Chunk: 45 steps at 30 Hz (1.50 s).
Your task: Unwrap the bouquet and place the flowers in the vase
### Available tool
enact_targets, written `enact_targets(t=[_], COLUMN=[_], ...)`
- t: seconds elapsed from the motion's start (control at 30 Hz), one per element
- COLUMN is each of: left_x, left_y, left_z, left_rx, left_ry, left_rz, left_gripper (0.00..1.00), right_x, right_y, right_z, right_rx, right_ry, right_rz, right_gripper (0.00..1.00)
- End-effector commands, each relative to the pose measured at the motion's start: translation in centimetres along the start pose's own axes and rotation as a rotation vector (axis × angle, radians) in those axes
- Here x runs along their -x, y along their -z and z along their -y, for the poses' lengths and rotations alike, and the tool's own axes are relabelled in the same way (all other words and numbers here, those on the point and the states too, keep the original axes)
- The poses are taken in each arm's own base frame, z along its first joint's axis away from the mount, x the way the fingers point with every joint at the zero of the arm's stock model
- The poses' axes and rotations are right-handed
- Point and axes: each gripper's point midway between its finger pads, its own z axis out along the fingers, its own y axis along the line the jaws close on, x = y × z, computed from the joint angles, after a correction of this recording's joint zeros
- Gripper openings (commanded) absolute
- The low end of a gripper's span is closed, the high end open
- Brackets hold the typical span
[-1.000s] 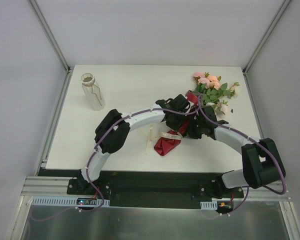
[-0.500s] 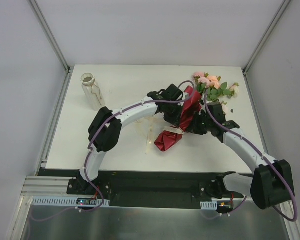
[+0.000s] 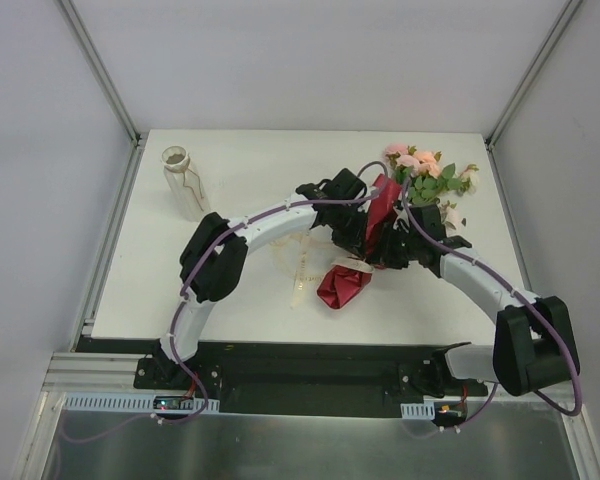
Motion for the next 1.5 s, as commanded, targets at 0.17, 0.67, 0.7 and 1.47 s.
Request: enact_targets(t=[0.17, 0.67, 0.7, 1.47], left_x=[0.8, -1.5, -1.5, -0.9], left_y=[0.4, -0.3, -0.6, -0.6], left_z=[1.4, -1.0, -1.1, 1.2], left_rx=[-0.042, 0.104, 0.116, 0.080], left_ry=[-0.031, -0.310, -0.325, -0.262], left_rz=[0.025, 0.005, 0.003, 0.018], left_gripper=[0.20, 0.16, 0.17, 0.00], right_x=[-4.1, -2.7, -2.7, -0.2], right_y=[-1.4, -1.2, -1.2, -0.8], right_z=[2.5, 0.7, 0.7, 0.5], right_rx=[-0.034, 0.037, 0.035, -0.025], right_ry=[-0.050, -0.028, -0.032, 0.118], right_rz=[-0.055, -0.039, -0.041, -0.005], right_gripper=[0.09, 0.09, 0.09, 0.22])
